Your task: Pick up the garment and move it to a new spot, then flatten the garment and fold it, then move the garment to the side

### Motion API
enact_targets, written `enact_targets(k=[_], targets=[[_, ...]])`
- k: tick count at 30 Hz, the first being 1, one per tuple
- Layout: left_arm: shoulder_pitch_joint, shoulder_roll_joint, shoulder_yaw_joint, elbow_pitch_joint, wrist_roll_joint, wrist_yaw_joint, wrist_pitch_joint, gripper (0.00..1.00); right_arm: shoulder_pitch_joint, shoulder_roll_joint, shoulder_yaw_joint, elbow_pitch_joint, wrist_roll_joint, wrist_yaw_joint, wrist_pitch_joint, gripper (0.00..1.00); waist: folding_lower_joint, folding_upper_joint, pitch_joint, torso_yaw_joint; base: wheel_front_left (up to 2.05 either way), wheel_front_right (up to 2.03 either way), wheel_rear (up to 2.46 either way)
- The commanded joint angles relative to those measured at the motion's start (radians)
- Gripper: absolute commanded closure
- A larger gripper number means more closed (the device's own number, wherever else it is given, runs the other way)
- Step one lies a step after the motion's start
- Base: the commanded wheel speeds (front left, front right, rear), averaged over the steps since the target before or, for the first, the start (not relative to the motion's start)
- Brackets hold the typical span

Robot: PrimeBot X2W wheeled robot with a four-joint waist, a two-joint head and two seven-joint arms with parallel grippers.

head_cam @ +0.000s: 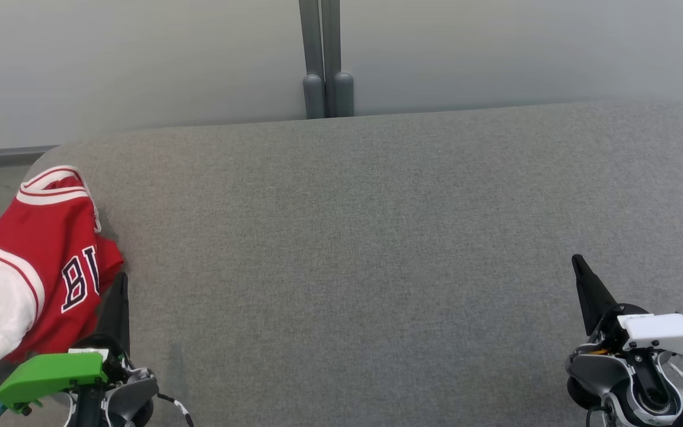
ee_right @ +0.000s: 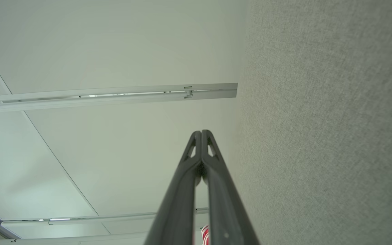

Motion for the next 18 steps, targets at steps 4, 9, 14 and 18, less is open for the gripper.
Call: enact_targets(k=[4,9,14,18], targets=[[0.012,-0.005,-0.003,0.019,0.001,0.0,-0.002,0.0,0.008,0.005,0.001,0.017,-0.002,0.0,-0.001,0.0,0.0,0.0,0.0,0.0,0.0,0.0,0.0],[0.007,-0.004,-0.017,0.02,0.021,0.0,-0.027,0.0,0.011,-0.003,0.013,0.004,-0.026,0.0,-0.025,0.0,0.0,0.0,0.001,0.0,0.0,0.0,0.0],[0.002,-0.003,-0.023,0.023,0.078,0.0,-0.053,0.0,0.011,-0.017,0.032,0.005,-0.076,0.0,-0.053,0.0,0.0,0.0,0.002,0.0,0.0,0.0,0.0],[-0.001,-0.003,-0.023,0.026,0.142,0.0,-0.071,0.0,0.009,-0.018,0.031,0.005,-0.137,0.0,-0.071,0.0,0.0,0.0,0.003,-0.001,0.0,0.0,0.0]])
